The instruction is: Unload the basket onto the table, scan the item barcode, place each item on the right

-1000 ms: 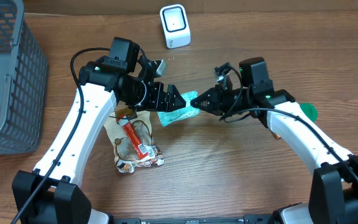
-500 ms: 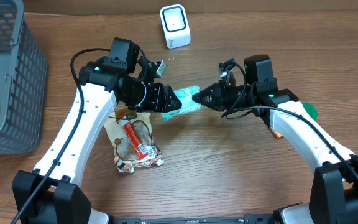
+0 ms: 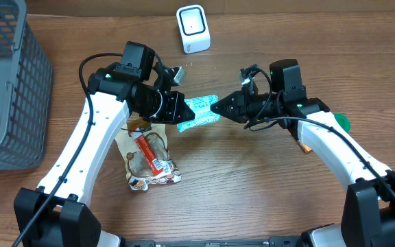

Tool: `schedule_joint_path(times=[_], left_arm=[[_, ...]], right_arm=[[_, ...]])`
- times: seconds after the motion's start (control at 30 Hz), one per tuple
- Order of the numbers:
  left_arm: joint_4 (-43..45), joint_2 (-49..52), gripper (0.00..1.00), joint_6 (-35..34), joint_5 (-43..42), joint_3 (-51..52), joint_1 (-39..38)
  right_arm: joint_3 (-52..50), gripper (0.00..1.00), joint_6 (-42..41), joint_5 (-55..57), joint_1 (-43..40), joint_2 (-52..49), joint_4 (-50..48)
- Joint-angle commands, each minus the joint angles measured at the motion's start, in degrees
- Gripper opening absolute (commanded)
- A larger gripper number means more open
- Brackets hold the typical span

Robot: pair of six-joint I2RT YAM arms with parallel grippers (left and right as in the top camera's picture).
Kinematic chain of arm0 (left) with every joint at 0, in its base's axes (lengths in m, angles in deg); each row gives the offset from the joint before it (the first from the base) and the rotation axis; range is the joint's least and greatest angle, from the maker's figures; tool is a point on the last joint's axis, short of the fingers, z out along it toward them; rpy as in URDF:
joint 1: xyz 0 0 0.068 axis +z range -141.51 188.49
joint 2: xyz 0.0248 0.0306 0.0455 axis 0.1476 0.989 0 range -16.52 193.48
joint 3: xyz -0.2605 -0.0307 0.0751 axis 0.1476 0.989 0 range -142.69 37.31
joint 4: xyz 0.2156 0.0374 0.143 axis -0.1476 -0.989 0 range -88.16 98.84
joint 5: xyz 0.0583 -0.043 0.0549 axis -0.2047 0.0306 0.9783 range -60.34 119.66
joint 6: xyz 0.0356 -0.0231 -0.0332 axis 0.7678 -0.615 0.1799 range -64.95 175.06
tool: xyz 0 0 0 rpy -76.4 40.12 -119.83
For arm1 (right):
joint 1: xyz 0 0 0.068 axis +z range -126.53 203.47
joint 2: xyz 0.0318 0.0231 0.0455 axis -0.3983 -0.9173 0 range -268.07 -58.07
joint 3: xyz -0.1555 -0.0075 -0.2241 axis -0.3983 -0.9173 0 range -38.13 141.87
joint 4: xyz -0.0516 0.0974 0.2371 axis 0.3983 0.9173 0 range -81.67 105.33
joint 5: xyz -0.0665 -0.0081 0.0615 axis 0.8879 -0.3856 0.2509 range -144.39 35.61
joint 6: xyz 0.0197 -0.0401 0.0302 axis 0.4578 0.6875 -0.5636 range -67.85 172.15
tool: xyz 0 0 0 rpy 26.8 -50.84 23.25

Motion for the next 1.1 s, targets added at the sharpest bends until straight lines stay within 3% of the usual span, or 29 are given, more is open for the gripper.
schedule_joint_path(times=[0.0,0.13,0.2,0.43,0.63,0.87,1.07], left_arm=[[0.48,0.02,0.04,-0.59,0.11,0.31,0.44],[-0.72,0.02,0.04,-0.55,-1.01,0.31,2.86],[-1.81,0.02,0.04,-0.2,-3.39,0.31,4.57],[-6.14,0.02,0.04,4.9,-19.32,0.31,10.84],[-9.33,0.02,0.04,8.48,-27.93,0.31,11.61],[-9.99,0.02,0.04,9.46,-29.2,0.31,10.4],[-10.38,0.02,0.04,9.97,-29.2,0.31,8.68]], right_arm=[[1.4,0.18,0.11,-2.43,0.0,1.53,-0.13],[1.4,0.53,0.5,-2.67,-0.35,1.53,-0.02],[1.4,0.61,0.59,-3.8,-0.61,1.53,0.07],[1.4,0.63,9.68,-12.94,-0.66,1.53,0.02],[1.4,0.64,9.57,-13.7,-0.63,1.53,-0.48],[1.4,0.63,9.55,-22.8,-0.63,1.53,-4.85],[1.4,0.59,9.09,-23.37,-0.63,1.53,-7.72]])
